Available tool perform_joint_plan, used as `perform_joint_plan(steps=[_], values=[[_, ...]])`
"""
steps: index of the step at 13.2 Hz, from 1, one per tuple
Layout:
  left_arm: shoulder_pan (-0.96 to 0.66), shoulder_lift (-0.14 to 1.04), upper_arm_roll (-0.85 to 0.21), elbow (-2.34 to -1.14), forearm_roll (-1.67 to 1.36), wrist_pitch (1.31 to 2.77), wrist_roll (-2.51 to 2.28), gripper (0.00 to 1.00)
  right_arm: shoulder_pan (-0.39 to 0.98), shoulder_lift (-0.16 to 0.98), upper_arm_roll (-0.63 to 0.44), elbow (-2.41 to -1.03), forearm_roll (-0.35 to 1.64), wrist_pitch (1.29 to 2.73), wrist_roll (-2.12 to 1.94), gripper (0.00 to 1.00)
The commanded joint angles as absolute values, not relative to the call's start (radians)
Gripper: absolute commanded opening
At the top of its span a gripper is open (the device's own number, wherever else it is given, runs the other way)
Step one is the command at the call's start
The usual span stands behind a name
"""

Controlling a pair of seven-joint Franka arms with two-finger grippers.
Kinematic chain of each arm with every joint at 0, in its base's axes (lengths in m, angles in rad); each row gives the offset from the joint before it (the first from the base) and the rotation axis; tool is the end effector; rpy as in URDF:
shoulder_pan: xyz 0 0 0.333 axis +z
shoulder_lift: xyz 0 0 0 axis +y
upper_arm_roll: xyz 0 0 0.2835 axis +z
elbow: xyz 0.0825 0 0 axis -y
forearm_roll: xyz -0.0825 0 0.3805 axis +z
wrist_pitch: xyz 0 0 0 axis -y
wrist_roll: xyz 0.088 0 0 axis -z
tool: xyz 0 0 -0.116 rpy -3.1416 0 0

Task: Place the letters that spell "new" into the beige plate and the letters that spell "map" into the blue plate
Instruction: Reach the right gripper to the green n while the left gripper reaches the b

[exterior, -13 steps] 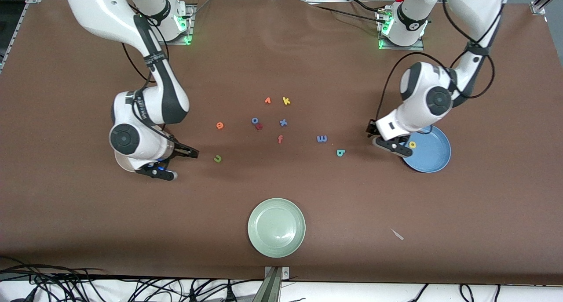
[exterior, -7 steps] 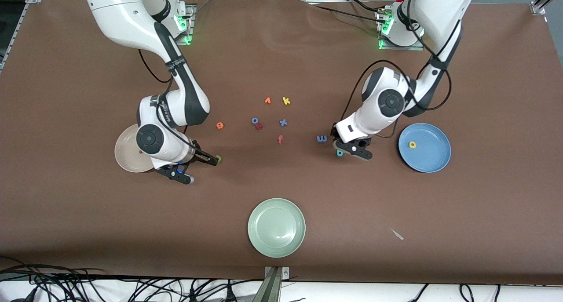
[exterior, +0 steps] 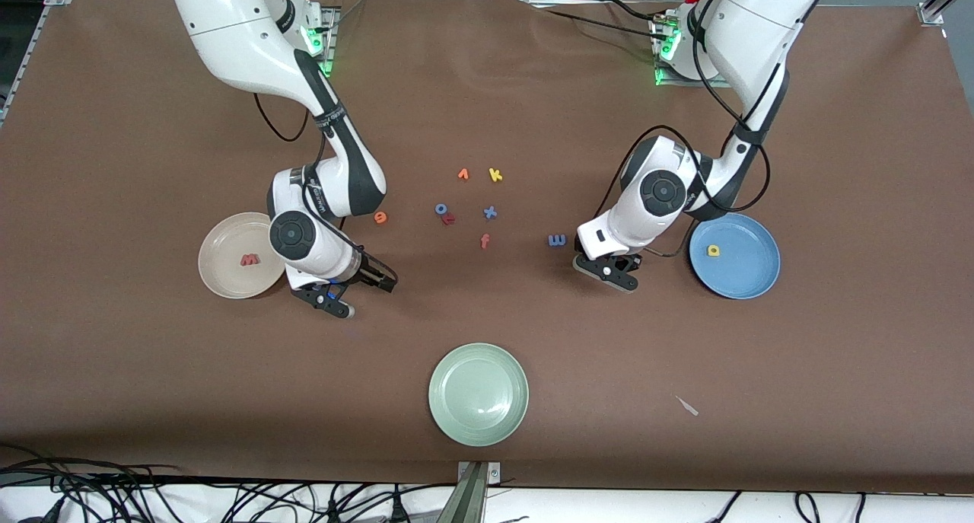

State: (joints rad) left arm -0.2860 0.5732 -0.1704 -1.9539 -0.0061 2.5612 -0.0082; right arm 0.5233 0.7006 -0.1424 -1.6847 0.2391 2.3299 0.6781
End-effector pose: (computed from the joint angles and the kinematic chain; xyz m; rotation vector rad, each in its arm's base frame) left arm 0.5413 -0.2660 0.1549 2.9744 -0.6254 0.0285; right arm 0.5990 0.2520 0.1596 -3.0219 0.6677 0.1185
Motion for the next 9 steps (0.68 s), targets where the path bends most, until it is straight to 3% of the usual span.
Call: perform_joint_plan(steps=[1,6,9], values=[[-0.316,0.6,-0.163,-1.931,0.015,2.571,-0.035,0.57,0.537,0.699,-0.143,-1.706,0.259,2.365,0.696,0.98],[-0.33,0.623,-0.155,-1.931,0.023,2.597,-0.051,0.57,0.541,0.709,-0.143,-1.706,0.261,2.365,0.696,0.83],[-0.33,0.627,-0.149,-1.931,0.025,2.605,-0.049,0.45,0.546,0.713,-0.143,-1.706,0.293,2.367,0.696,0.69]])
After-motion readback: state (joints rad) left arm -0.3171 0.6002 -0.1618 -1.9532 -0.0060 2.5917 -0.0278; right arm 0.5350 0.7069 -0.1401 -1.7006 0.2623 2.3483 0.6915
